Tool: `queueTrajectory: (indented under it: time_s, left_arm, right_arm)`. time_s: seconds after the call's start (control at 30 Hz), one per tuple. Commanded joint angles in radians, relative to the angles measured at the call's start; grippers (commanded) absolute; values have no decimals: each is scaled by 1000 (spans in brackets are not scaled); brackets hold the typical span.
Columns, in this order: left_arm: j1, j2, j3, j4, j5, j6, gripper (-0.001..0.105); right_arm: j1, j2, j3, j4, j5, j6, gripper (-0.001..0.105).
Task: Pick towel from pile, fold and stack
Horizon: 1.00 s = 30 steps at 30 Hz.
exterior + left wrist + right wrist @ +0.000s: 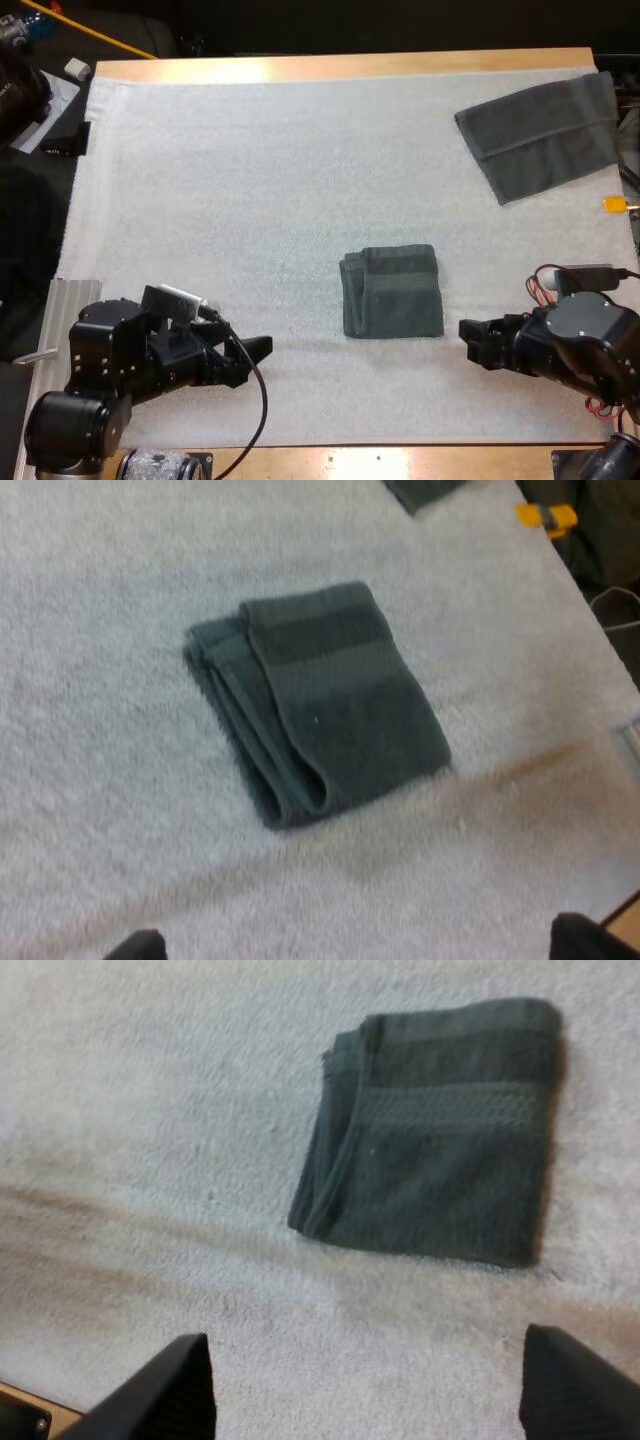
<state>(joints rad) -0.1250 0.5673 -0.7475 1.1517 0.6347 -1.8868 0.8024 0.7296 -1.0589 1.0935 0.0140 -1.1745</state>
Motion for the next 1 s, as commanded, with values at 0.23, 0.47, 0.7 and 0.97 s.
queueTrajectory:
  time_s: [0.23,0.47,0.7,0.97]
  left_arm:
    - [-3,71,-2,-84,-7,-29,72]
    - [-16,218,-3,-151,16,-43,71]
    - [-128,406,-1,-296,26,-98,71]
    - [-249,572,-4,-434,-12,-144,71]
  right_arm:
    - [-1,-20,-7,19,55,2,63]
    - [-1,-20,-7,30,89,-1,64]
    - [-1,-28,-6,40,109,-7,66]
    - [0,-23,-4,28,112,-7,65]
